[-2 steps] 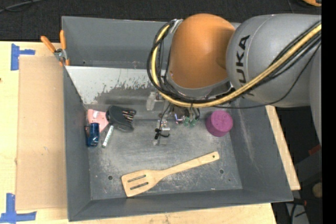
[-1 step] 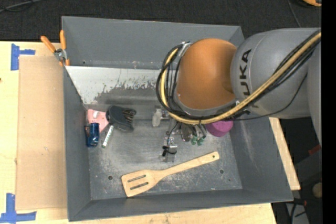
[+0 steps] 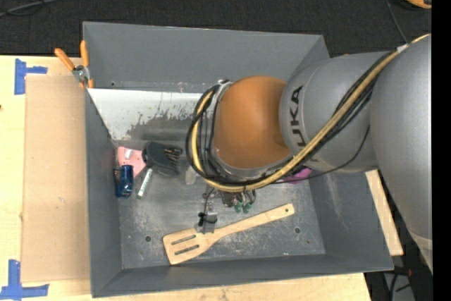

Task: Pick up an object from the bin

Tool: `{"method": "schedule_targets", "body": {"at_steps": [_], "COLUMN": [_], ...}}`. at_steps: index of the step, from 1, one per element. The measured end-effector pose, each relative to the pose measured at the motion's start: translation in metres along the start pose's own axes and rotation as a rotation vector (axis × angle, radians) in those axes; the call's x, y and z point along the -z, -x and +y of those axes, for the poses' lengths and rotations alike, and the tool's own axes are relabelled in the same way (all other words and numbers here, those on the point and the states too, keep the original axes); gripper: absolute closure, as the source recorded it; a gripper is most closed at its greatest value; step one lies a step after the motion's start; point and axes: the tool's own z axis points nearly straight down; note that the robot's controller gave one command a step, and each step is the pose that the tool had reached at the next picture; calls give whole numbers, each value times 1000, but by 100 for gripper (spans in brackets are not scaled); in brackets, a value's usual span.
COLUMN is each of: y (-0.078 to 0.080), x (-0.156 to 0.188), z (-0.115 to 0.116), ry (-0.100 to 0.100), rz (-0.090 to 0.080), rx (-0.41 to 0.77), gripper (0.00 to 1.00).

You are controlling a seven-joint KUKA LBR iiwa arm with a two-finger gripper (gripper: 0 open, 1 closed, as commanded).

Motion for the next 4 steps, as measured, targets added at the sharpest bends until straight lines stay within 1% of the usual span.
{"method": "schedule_targets", "body": {"at_steps": [1, 2, 3, 4], "y": [-48, -44, -47, -55], "x": [-4, -11, -62, -65], "z": [-68, -65, -96, -69], "ry": [-2, 1, -2, 5], "rz": [7, 4, 11, 3], "rx": [116, 95, 27, 87], "gripper": [0, 0, 0, 100]}}
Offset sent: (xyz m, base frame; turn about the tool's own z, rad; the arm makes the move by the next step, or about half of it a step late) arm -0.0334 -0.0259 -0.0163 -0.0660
